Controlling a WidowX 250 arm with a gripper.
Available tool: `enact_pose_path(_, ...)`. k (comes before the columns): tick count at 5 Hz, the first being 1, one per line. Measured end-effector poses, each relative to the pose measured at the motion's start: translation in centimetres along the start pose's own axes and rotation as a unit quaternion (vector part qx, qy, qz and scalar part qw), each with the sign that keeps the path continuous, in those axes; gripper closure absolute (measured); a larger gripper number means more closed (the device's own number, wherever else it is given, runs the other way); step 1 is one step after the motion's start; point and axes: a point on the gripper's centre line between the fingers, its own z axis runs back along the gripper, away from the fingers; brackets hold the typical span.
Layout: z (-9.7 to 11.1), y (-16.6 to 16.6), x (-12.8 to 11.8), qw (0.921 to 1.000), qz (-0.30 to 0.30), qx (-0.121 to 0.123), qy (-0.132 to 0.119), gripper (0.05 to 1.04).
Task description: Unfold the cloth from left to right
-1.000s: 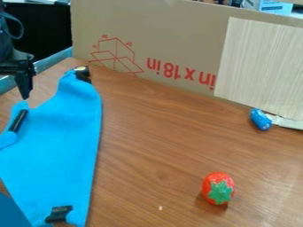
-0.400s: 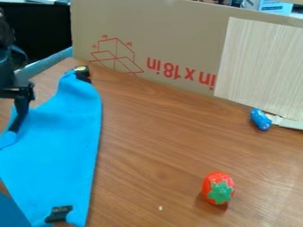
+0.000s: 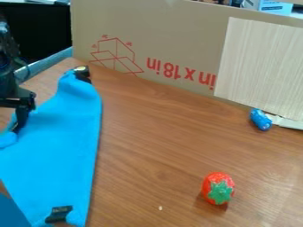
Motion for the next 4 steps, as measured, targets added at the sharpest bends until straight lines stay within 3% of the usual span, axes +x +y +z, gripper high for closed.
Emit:
enact_pose_path(2, -0.44, -0.51, 0.1, 0.9993, 0.033, -0.017, -0.007, 0.723)
enact_pose_path(3, -0.49, -0.66, -0.07, 0.999, 0.038, -0.022, -0.002, 0.928)
enact_pose_path(4, -0.06, -1.02, -0.48, 0.998, 0.045, -0.037, 0.025, 1.019)
